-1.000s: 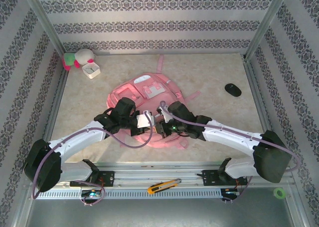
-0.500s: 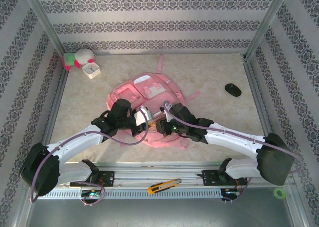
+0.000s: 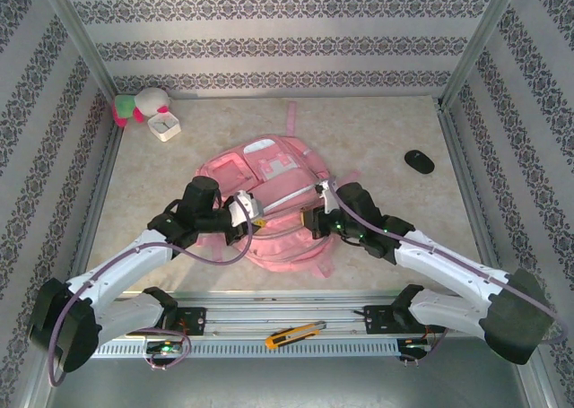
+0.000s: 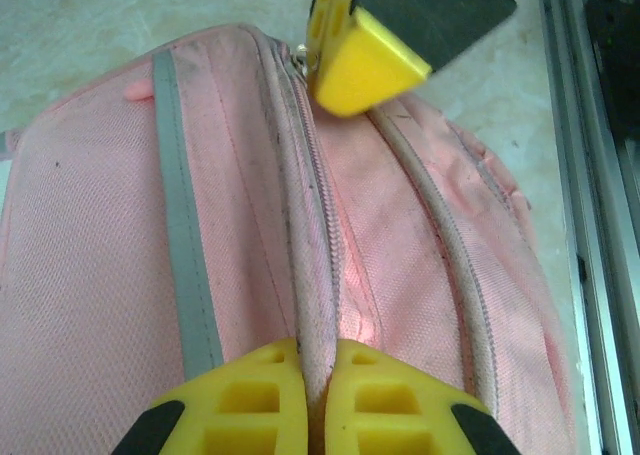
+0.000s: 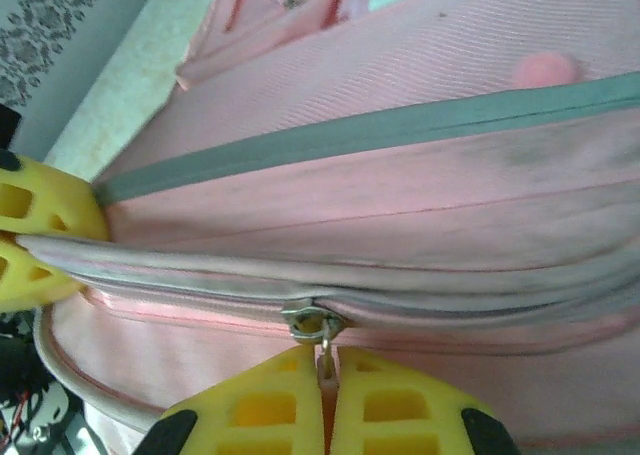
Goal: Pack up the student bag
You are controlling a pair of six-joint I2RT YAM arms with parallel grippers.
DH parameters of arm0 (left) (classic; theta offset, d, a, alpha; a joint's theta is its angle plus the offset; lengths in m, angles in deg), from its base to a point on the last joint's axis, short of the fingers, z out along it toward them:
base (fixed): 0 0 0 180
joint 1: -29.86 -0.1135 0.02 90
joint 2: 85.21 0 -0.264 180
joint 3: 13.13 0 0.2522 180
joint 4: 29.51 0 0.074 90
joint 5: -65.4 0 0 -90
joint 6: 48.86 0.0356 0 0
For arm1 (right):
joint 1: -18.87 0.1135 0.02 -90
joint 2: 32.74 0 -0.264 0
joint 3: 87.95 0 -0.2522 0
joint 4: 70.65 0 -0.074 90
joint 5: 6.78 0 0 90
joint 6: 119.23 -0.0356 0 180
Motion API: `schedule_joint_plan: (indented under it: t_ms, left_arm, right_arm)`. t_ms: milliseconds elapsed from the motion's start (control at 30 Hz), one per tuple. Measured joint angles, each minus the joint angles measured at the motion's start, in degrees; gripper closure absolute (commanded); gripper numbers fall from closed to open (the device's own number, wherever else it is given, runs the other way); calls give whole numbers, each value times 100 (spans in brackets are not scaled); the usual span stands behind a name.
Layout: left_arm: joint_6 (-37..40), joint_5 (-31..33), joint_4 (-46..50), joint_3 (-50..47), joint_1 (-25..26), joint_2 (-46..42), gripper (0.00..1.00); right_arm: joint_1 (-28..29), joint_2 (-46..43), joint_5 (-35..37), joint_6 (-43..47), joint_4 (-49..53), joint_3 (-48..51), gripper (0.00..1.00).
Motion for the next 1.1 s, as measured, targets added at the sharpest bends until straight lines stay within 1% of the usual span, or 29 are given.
schedule_joint_plan:
  t_ms: [67, 100, 133, 167, 233, 267, 300, 433, 567, 633, 700, 800, 900, 1000, 1100]
  left_arm:
    - [122, -20, 149, 0, -13, -9, 70]
    - [92, -15, 190, 0, -17, -15, 63]
    - [7, 13, 195, 0, -37, -35, 52]
    - [-160, 83, 184, 0, -55, -72, 45]
    - [-686, 284, 153, 0, -87, -188, 39]
    - [-1102, 455, 138, 0, -87, -289, 36]
    - [-1471, 608, 140, 0, -87, -385, 36]
    - [-3611, 1740, 291, 0, -87, -1119, 42]
    - [-5705, 2830, 938, 11, -87, -1904, 44]
    - [-6516, 3143, 1244, 9, -87, -2050, 46]
    - [-7281, 3348, 1515, 2, -87, -2057, 46]
    - [-8083, 3375, 1681, -70, -87, -1757, 45]
    - [-8609, 3300, 1727, -116, -87, -1250, 43]
    - [-8896, 3198, 1729, -173, -87, -968, 41]
    - [-9058, 3161, 1692, -210, -87, -940, 41]
  right_arm:
    - [-4, 85, -164, 61, 83, -13, 100]
    - [-4, 140, -205, 85, 122, -31, 100]
    - [-2, 216, -225, 101, 146, -46, 100]
    - [4, 291, -225, 111, 184, -70, 100]
    - [79, 391, -221, 131, 216, -111, 100]
    - [125, 424, -214, 131, 236, -138, 100]
    - [162, 446, -192, 131, 243, -157, 100]
    - [306, 553, 4, 74, 256, -212, 100]
    - [431, 645, 260, -50, 256, -219, 100]
    - [498, 660, 396, -120, 258, -219, 100]
    - [533, 686, 553, -236, 282, -238, 100]
    - [597, 745, 710, -422, 323, -284, 100]
    - [645, 789, 811, -533, 393, -334, 100]
    - [645, 918, 844, -610, 553, -501, 100]
    - [647, 1016, 868, -656, 675, -634, 100]
